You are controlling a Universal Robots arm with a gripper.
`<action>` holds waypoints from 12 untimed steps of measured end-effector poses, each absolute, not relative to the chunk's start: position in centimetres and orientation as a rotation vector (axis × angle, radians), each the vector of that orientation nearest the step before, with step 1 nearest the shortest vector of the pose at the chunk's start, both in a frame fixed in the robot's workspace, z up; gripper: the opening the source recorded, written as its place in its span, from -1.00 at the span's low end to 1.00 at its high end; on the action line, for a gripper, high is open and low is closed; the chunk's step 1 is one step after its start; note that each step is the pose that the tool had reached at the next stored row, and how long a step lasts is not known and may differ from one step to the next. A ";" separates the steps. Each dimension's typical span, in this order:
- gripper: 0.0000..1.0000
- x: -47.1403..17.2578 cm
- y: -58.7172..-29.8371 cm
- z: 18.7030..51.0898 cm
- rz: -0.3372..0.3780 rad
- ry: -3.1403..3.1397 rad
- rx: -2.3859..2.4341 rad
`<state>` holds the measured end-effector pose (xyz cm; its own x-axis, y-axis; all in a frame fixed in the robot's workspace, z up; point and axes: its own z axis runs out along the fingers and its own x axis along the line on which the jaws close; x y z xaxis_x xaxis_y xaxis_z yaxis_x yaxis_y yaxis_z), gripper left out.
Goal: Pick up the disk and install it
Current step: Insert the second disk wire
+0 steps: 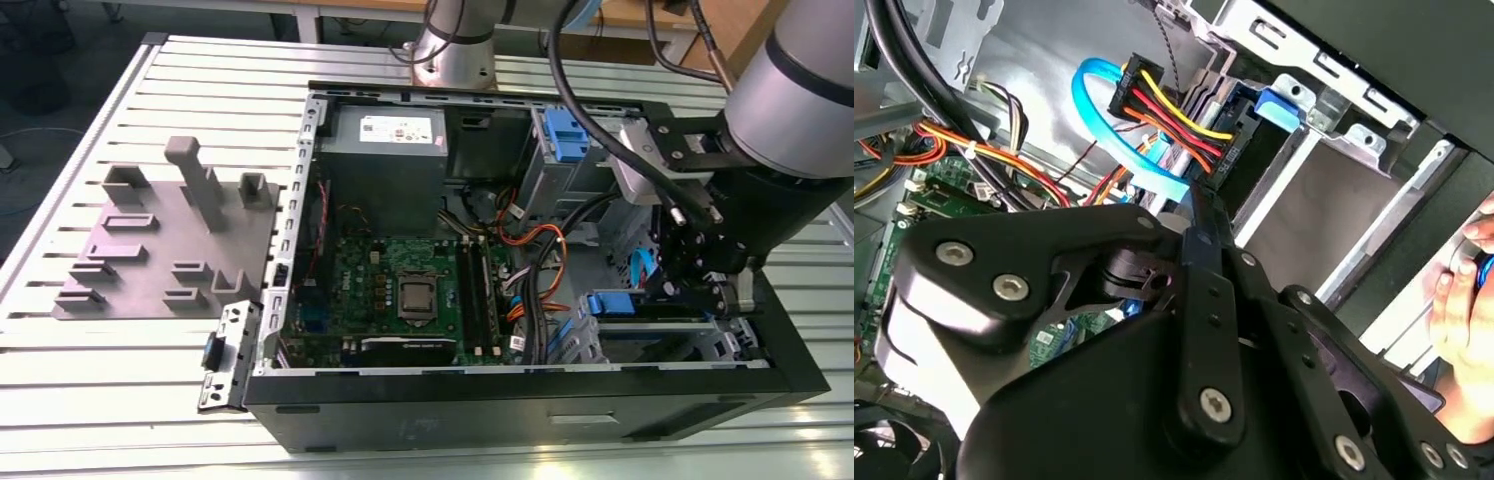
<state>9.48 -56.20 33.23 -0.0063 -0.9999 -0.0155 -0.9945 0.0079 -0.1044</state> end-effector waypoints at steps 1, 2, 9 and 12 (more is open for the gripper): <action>-0.79 9.5 -56.2 33.2 -0.097 2.168 -2.153; -0.79 9.5 -56.2 33.2 -0.096 2.168 -2.153; -0.79 9.5 -56.2 34.7 -0.096 2.167 -2.152; -0.79 9.5 -56.2 35.0 -0.095 2.167 -2.152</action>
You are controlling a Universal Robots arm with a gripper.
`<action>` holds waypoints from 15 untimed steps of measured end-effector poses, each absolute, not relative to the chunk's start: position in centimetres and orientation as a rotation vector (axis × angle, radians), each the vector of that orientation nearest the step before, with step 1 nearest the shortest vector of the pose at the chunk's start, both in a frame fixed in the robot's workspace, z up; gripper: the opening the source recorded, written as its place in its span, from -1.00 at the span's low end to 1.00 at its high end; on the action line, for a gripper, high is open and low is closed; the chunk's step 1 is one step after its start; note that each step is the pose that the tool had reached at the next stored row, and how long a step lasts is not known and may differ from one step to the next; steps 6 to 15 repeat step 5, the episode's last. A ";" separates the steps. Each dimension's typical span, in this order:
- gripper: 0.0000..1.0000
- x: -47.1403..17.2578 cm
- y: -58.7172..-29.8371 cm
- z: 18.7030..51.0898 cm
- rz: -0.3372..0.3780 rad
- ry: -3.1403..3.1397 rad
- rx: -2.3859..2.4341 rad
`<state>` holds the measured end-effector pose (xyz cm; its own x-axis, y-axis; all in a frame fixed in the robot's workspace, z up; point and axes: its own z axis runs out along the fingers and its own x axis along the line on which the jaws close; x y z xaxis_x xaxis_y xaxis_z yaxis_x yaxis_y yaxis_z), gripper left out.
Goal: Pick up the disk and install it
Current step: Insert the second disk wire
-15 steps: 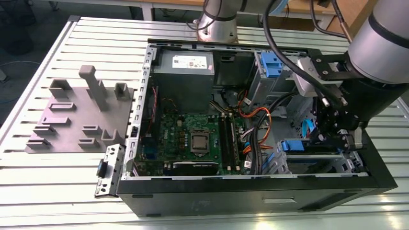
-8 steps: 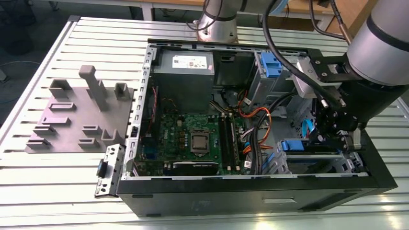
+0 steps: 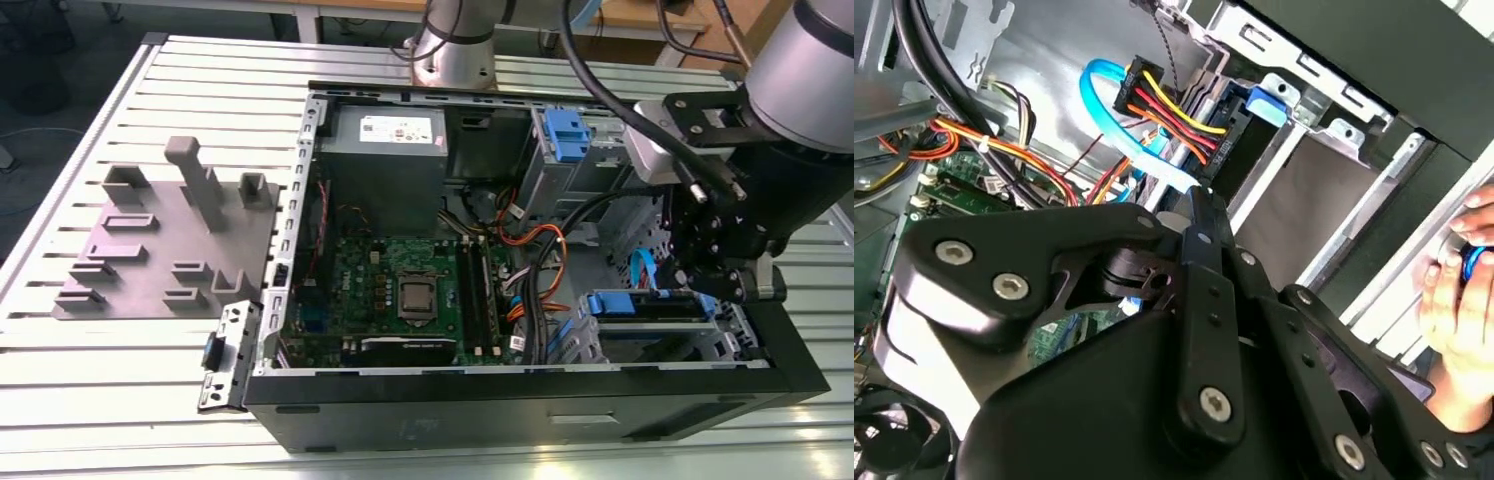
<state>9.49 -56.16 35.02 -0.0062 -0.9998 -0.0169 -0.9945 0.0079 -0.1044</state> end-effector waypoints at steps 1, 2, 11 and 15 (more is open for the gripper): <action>-0.79 9.5 -56.2 35.0 -0.095 2.167 -2.152; -0.79 9.5 -56.2 35.0 -0.095 2.168 -2.152; -0.79 9.5 -56.2 35.0 -0.095 2.168 -2.152; -0.79 9.5 -56.2 35.0 -0.095 2.168 -2.152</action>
